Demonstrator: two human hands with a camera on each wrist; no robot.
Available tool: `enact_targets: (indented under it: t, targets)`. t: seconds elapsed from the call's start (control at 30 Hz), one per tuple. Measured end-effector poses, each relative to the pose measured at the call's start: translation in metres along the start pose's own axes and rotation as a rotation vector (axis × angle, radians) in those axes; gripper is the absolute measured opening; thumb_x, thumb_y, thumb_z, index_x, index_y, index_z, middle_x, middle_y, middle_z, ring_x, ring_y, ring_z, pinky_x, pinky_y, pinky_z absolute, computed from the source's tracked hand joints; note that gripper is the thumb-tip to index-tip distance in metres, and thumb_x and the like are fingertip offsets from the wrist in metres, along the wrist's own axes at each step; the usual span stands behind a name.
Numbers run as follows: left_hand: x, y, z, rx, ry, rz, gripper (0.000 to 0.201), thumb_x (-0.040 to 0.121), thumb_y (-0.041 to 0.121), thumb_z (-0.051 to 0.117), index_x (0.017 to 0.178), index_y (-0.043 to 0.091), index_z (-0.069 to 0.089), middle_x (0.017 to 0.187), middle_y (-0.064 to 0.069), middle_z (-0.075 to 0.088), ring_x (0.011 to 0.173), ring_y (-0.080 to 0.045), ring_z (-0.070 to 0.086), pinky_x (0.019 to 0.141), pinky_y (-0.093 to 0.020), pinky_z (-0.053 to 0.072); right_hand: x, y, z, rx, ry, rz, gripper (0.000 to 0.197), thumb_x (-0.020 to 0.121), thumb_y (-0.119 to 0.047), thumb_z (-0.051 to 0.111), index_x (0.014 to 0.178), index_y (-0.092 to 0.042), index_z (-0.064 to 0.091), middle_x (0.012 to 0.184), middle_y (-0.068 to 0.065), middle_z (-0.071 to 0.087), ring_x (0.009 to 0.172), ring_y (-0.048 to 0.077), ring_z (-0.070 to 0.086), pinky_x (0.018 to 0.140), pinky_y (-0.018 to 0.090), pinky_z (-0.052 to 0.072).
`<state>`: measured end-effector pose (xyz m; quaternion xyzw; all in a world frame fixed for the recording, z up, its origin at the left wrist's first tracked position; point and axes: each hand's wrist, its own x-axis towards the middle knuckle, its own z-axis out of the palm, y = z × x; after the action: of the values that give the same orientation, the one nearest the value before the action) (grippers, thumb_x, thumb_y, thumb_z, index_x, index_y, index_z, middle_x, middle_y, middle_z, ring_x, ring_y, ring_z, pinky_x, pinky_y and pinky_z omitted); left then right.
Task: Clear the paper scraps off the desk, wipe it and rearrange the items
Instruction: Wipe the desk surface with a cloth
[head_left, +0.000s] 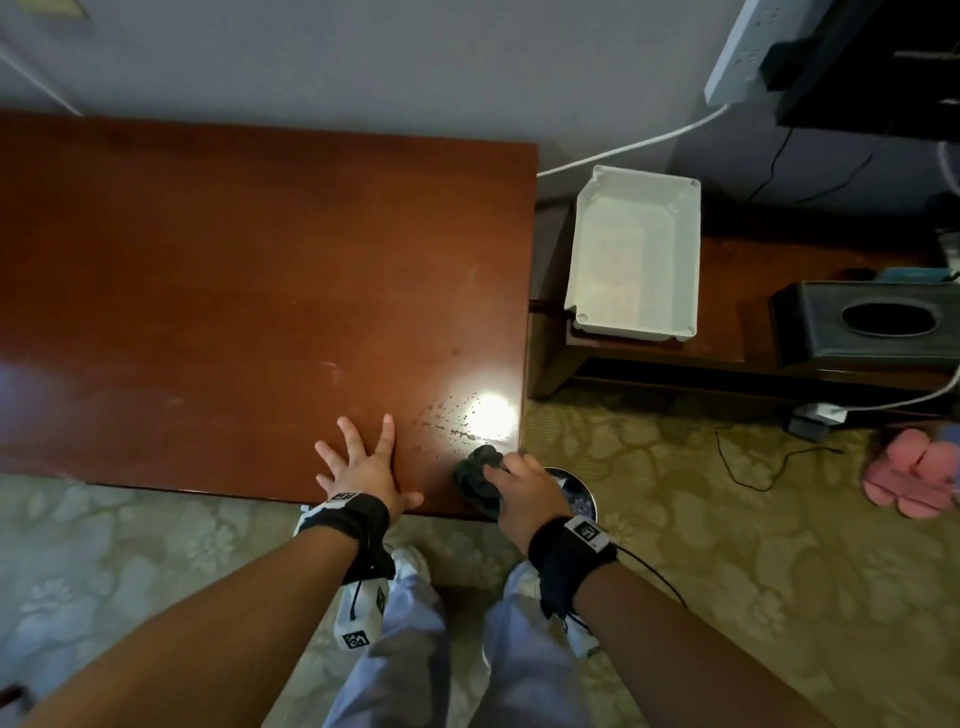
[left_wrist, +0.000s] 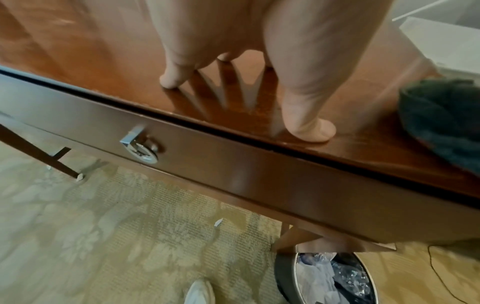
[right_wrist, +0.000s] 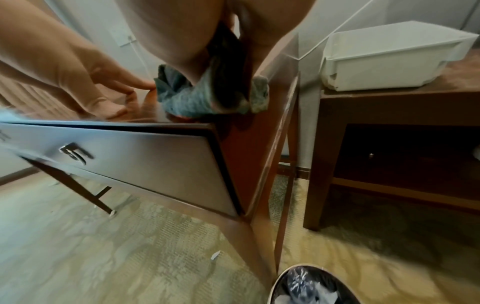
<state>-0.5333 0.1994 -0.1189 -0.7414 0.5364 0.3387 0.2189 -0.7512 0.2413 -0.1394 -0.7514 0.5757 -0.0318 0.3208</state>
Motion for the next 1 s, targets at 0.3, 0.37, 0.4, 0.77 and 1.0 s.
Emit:
enact_targets:
  t: [0.3,0.37,0.4,0.77,1.0]
  targets:
    - [0.005,-0.003,-0.008,-0.004,-0.067,0.027,0.123,0.074,0.051,0.080,0.149,0.051,-0.017,0.153,-0.008,-0.042,0.141,-0.051,-0.025,0.115,-0.067,0.013,0.123,0.023,-0.067,0.001,0.141,0.064,0.040,0.085,0.000,0.059,0.123,-0.011,0.067,0.112,0.009,0.060,0.108,0.031,0.052,0.094,0.035,0.047]
    - [0.004,-0.003,-0.011,-0.003,-0.072,0.029,0.123,0.073,0.050,0.081,0.149,0.051,-0.016,0.153,-0.008,-0.041,0.141,-0.051,-0.025,0.115,-0.066,0.013,0.134,0.022,-0.074,0.028,0.156,0.121,0.041,0.086,0.000,0.060,0.125,-0.011,0.066,0.114,0.006,0.060,0.111,0.027,0.051,0.100,0.035,0.044]
    - [0.004,-0.003,-0.012,0.001,-0.072,0.029,0.123,0.072,0.051,0.081,0.149,0.051,-0.016,0.153,-0.008,-0.041,0.141,-0.051,-0.024,0.115,-0.066,0.014,0.134,0.021,-0.074,0.044,0.164,0.138,0.041,0.085,0.000,0.061,0.125,-0.011,0.066,0.114,0.005,0.059,0.112,0.026,0.051,0.102,0.035,0.043]
    - [0.009,-0.003,-0.016,0.040,-0.109,0.045,0.126,0.071,0.052,0.082,0.148,0.050,-0.019,0.150,-0.010,-0.045,0.140,-0.055,-0.023,0.112,-0.069,0.020,0.044,-0.011,-0.022,-0.017,-0.137,-0.062,0.049,0.084,0.001,0.054,0.129,-0.016,0.063,0.109,-0.002,0.057,0.108,0.020,0.045,0.094,0.032,0.044]
    - [0.015,0.007,-0.027,0.031,-0.158,0.018,0.137,0.065,0.045,0.088,0.146,0.054,-0.022,0.144,-0.014,-0.051,0.137,-0.057,-0.027,0.108,-0.074,0.022,0.121,0.000,-0.053,0.023,0.069,-0.060,0.044,0.076,0.010,0.059,0.113,-0.010,0.072,0.099,0.007,0.064,0.100,0.030,0.055,0.087,0.036,0.049]
